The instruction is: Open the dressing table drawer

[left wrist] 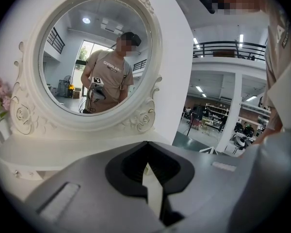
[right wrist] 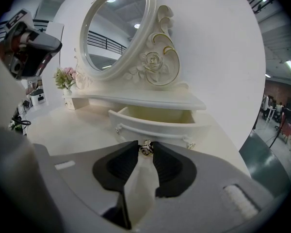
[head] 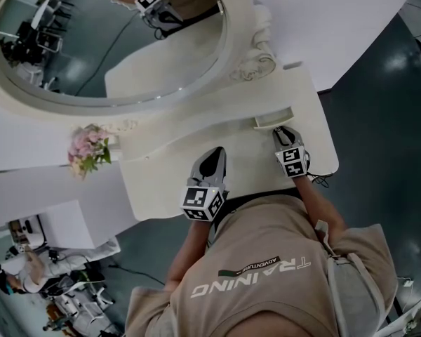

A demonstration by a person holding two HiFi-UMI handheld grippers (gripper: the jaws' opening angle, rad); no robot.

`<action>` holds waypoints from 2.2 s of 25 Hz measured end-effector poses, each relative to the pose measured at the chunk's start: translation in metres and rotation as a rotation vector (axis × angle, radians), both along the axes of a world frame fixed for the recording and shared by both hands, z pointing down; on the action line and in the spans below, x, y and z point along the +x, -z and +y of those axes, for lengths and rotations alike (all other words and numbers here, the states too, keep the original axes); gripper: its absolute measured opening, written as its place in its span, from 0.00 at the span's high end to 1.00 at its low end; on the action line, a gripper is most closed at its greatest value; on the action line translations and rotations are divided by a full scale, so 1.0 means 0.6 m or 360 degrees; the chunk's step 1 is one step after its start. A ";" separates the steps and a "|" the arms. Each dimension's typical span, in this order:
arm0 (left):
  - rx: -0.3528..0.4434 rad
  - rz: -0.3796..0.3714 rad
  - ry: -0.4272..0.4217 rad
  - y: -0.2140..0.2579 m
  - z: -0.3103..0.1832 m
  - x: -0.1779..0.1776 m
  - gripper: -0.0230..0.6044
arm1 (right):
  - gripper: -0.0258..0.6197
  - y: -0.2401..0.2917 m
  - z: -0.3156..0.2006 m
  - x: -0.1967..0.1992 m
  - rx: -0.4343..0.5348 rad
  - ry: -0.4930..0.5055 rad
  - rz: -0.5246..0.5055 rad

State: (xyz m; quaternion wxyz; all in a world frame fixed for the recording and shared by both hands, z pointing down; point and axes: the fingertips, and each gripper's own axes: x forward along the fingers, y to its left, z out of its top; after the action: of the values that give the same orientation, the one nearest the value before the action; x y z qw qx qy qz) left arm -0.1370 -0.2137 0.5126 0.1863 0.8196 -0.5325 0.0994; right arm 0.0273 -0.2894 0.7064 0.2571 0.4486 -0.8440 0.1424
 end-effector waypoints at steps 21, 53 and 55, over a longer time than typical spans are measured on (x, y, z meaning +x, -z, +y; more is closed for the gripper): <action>0.0036 0.0035 -0.0049 0.014 0.002 0.002 0.93 | 0.88 0.061 0.078 0.035 0.0020 -0.0015 -0.0037; 0.0410 0.0038 0.0135 0.217 -0.031 -0.089 0.93 | 0.96 0.508 0.070 -0.127 0.0576 0.0538 -0.0307; 0.0450 0.0038 0.0130 0.235 -0.027 -0.095 0.93 | 0.96 0.530 0.067 -0.136 0.0625 0.0537 -0.0347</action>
State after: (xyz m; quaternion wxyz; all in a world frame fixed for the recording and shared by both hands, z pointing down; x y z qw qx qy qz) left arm -0.1940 -0.2301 0.3717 0.0792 0.8165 -0.5719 0.0058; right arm -0.0540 -0.2491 0.3886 0.0930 0.3250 -0.9409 -0.0214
